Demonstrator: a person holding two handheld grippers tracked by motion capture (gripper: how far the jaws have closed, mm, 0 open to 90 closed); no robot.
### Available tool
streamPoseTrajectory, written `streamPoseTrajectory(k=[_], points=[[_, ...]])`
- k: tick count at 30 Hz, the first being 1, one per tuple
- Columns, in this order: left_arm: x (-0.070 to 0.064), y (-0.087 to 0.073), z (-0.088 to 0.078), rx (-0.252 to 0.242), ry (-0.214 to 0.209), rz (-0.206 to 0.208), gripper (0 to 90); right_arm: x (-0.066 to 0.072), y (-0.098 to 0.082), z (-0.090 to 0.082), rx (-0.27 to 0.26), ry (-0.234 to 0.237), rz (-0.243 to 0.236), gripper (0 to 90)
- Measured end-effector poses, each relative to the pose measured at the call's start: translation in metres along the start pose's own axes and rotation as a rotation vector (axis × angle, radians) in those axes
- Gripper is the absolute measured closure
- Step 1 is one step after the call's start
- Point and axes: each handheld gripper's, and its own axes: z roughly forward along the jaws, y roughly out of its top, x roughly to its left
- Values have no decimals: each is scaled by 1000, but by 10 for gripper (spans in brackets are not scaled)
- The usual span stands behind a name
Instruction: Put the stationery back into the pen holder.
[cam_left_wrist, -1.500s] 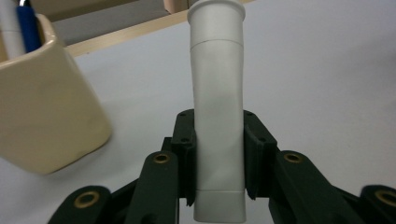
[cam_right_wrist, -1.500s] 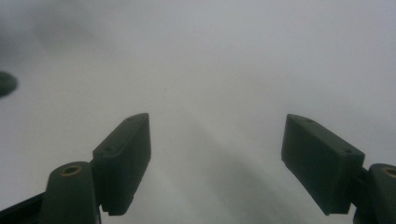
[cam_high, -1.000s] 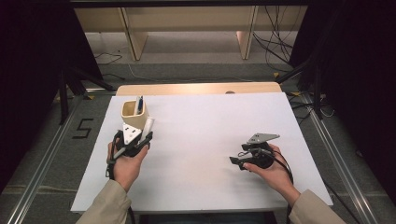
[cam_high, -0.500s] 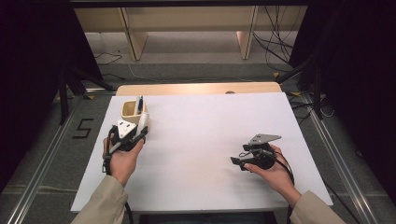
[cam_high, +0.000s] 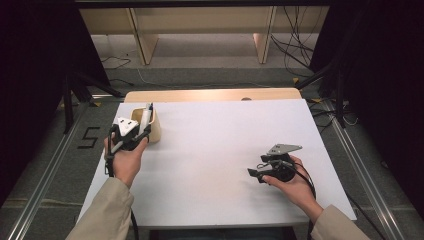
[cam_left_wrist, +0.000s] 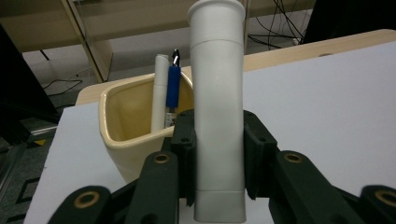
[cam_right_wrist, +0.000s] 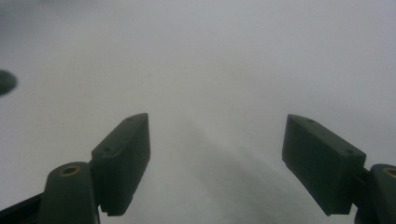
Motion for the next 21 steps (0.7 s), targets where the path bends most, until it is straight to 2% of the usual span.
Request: streamPoseTrajectory(k=[11,21], points=[[16,14,18,3,37,-18,703,0,0,0,0,0,0,244],[28,21,34,7,70,-30,703,0,0,1,1,2,0,244]])
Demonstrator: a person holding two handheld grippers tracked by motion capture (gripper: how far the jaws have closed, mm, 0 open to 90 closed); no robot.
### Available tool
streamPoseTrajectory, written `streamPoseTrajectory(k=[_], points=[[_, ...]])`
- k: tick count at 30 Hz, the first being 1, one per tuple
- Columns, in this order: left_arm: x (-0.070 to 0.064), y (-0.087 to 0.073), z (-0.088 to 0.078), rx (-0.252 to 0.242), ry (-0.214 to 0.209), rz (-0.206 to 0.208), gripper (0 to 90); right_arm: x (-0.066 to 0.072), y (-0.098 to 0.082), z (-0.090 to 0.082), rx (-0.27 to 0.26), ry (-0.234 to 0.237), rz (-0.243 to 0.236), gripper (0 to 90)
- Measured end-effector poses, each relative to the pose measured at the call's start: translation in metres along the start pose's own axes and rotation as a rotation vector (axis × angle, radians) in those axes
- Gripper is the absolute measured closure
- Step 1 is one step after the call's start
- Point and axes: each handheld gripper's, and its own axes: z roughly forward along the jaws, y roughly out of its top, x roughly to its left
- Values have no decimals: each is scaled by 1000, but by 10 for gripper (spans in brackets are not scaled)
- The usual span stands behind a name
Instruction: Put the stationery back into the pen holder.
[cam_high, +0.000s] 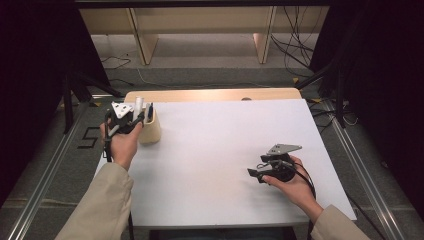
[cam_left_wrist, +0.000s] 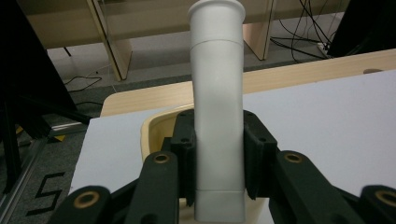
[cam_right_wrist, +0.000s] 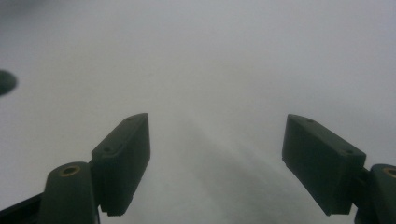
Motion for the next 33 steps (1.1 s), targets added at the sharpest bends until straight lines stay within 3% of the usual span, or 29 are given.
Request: streamPoseTrajectory(k=[33], points=[[8,-3,30,2,31,14,701,0,0,1,-1,4,4,244]])
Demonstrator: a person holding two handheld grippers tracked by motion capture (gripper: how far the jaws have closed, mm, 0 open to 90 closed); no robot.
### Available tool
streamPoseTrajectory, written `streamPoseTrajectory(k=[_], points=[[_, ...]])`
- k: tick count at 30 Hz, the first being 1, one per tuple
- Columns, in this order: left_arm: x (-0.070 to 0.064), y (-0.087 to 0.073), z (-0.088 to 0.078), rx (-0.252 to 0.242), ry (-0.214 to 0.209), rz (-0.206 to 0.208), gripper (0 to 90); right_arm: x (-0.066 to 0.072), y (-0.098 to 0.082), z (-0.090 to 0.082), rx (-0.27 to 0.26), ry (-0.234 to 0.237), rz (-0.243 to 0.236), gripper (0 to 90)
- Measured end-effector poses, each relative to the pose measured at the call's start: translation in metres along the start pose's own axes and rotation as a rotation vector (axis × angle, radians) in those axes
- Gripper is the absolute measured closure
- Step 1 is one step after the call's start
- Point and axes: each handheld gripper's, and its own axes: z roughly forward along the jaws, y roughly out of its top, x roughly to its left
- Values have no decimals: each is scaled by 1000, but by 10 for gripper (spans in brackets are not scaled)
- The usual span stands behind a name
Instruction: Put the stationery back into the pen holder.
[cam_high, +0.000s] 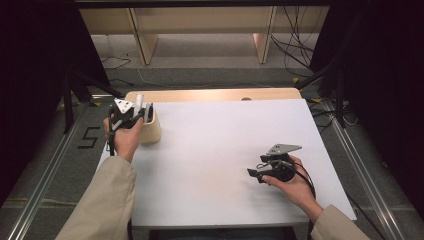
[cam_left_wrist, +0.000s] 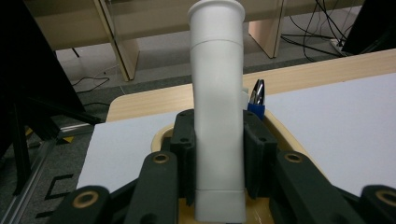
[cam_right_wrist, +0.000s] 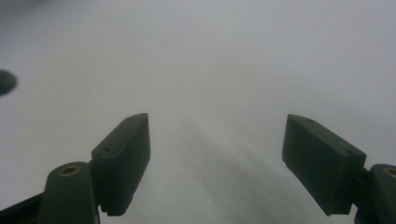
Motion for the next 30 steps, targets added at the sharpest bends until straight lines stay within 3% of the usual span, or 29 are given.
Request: streamPoseTrajectory(k=[30], points=[[0,-7,11,-2,15,4,675,0,0,0,0,4,-3,244]])
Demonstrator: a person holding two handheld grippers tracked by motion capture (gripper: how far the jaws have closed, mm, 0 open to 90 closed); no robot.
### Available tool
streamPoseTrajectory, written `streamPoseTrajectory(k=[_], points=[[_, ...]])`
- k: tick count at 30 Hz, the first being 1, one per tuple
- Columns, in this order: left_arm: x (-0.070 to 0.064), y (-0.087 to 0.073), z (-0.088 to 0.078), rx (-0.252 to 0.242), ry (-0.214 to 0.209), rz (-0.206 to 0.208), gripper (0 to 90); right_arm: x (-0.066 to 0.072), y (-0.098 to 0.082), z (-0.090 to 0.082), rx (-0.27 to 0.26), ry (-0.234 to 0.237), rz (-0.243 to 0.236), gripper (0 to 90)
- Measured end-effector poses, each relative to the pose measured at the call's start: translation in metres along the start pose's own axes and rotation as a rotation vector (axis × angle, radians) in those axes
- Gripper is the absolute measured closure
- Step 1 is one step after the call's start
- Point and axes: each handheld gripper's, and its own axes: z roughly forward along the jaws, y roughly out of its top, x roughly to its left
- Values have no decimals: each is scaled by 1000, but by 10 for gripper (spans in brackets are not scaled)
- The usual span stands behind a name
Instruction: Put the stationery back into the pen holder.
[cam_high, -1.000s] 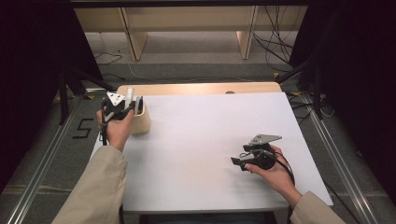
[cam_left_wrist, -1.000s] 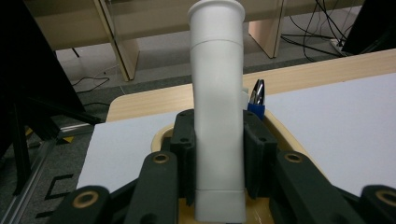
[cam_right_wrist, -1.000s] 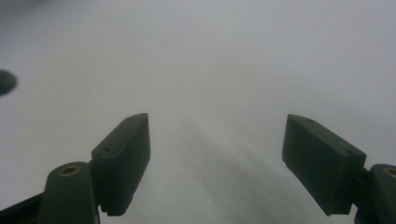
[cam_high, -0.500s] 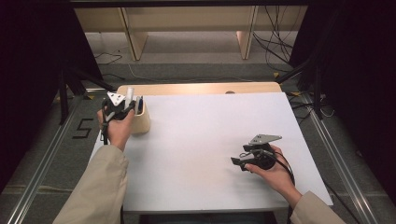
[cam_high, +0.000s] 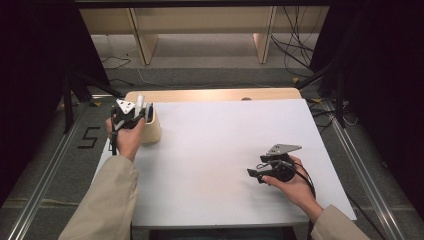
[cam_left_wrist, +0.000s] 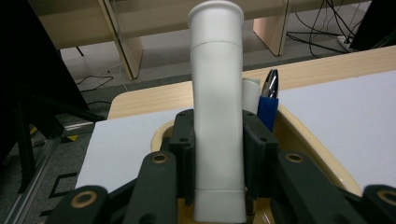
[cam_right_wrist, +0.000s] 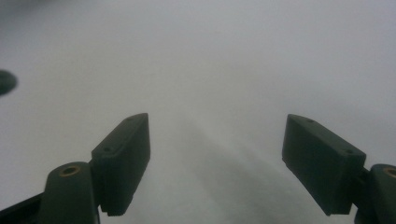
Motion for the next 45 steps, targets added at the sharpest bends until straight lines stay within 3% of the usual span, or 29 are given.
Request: streamPoseTrajectory(k=[5,9,22,34,40,45], points=[[-3,2,-9,-15,3,1,424,0,0,0,-1,2,0,244],[-4,5,-22,-41,8,14,364,0,0,-1,-3,2,1,244],[-20,4,-56,-28,-95,47,263,0,0,-1,-4,3,6,243],[-33,-10,-72,9,-185,104,252,0,0,-2,-3,1,6,242],[-44,-24,-80,28,-266,136,243,0,0,-2,-7,4,7,241],[-65,-51,-91,52,-383,169,241,0,0,-3,-9,7,7,241]])
